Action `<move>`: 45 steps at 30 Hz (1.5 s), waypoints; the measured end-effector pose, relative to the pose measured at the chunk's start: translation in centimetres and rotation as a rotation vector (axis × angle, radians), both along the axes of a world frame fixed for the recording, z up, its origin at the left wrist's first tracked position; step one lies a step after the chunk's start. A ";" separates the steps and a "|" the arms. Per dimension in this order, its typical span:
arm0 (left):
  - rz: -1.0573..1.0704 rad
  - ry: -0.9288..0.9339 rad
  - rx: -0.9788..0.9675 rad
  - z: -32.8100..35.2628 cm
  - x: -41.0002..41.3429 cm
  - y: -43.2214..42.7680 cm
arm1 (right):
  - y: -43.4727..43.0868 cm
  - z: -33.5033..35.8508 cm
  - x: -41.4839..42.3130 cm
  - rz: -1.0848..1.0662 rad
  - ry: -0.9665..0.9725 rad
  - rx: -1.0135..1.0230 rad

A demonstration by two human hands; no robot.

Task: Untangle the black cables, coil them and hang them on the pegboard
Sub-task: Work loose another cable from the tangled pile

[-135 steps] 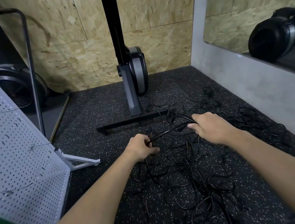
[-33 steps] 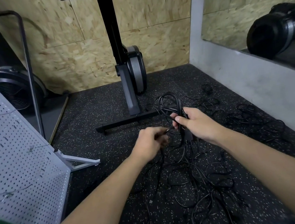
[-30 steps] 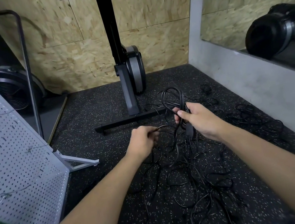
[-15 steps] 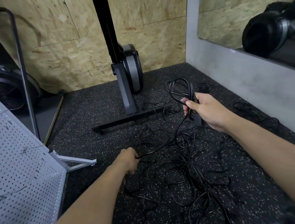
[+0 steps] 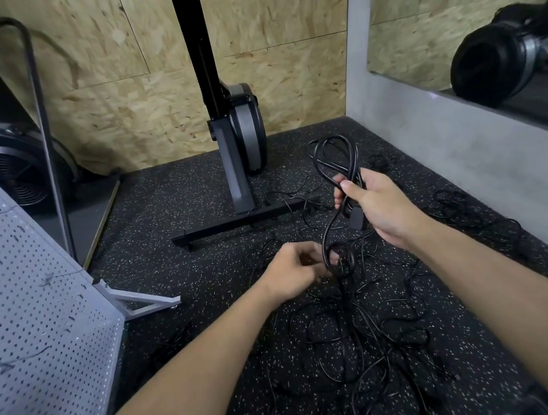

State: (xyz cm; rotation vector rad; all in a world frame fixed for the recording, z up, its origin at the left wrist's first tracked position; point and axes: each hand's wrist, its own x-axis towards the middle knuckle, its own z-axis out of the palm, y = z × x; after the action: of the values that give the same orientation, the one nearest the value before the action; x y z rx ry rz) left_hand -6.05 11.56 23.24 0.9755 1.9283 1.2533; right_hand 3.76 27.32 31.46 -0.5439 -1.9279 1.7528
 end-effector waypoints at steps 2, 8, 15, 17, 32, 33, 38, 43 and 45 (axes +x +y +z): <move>0.057 -0.108 0.039 0.5 -0.2 -0.4 | 0.4 -0.3 0.1 -0.021 -0.041 0.099; 0.097 -0.429 0.077 1.6 0.0 -0.7 | 0.8 -0.3 0.2 -0.050 -0.081 0.199; 0.317 -0.061 0.054 0.5 -0.6 -0.1 | 0.4 -0.4 0.0 -0.035 -0.189 0.392; 0.311 -0.024 0.018 0.5 -1.0 -0.2 | 0.4 -0.6 0.0 -0.027 -0.242 0.444; 0.263 -0.661 0.312 4.3 -1.0 -1.0 | 0.4 -0.7 0.2 -0.090 -0.236 0.473; 0.253 -0.618 0.312 4.2 -1.0 -0.9 | 0.4 -0.8 0.2 -0.087 -0.239 0.469; 0.060 0.171 0.003 3.2 -2.3 -2.2 | 0.6 -0.7 0.4 -0.122 -0.211 0.350; -0.053 0.570 -0.203 2.3 -2.5 -2.1 | 1.0 -0.9 0.1 -0.112 -0.170 0.190; -0.094 0.641 -0.308 2.3 -2.1 -1.7 | 0.8 -0.8 0.0 -0.084 -0.146 0.142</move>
State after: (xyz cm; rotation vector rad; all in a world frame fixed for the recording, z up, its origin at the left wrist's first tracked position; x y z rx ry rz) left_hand -8.11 9.85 25.59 1.3898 2.4206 0.5894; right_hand 3.80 28.09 30.66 -0.7071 -2.0783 1.5477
